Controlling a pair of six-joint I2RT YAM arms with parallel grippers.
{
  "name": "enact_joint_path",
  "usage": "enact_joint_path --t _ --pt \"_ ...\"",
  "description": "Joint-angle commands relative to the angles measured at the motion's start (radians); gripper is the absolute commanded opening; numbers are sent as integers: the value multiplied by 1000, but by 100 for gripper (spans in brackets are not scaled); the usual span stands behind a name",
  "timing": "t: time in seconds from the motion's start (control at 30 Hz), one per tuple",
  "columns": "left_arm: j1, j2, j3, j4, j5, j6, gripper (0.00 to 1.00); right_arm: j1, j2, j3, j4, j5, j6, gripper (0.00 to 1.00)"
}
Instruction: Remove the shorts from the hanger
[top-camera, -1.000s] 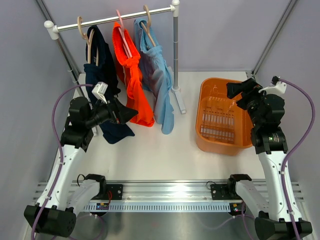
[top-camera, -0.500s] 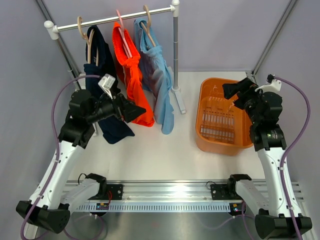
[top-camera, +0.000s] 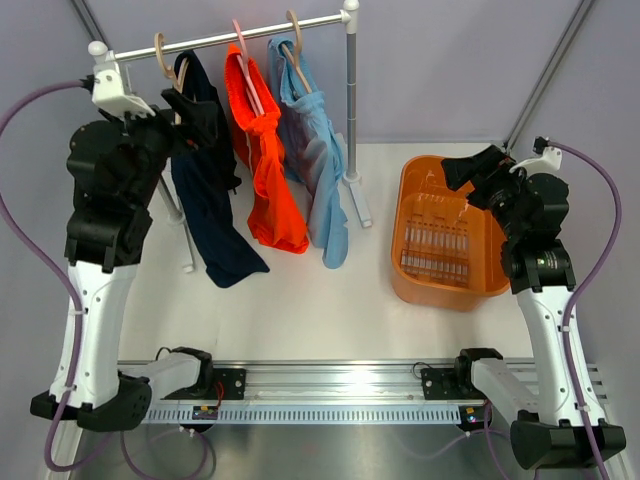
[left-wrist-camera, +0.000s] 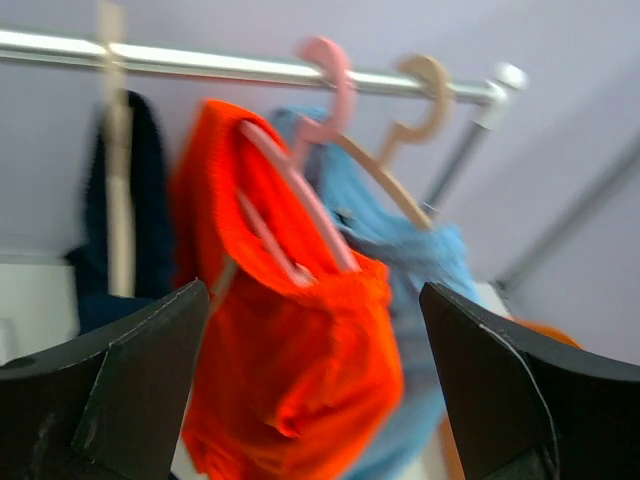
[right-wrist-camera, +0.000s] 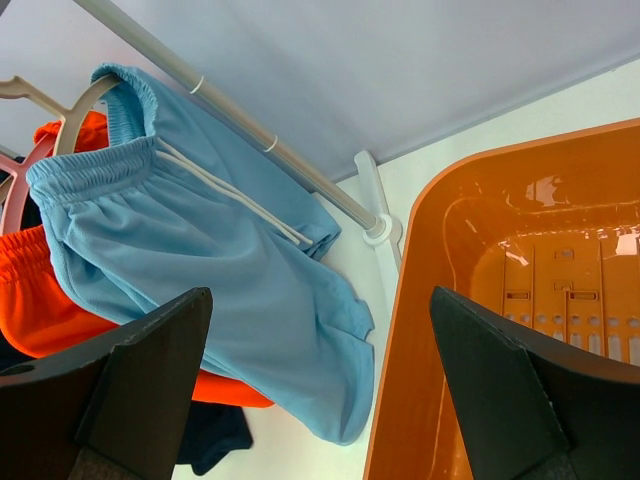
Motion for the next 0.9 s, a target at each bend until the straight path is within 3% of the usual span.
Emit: enact_joint_path --t 0.0,0.13,0.27,0.87 --pt "66 93 106 -63 -213 51 90 -2 13 58 36 -45 1 99" --pt "100 202 195 -89 -253 106 88 -2 30 76 29 -54 2 100" --pt "147 331 310 -136 -162 122 84 -2 39 96 16 -55 -1 100" --pt "273 562 484 -115 -71 156 77 -2 67 108 9 -54 -18 99"
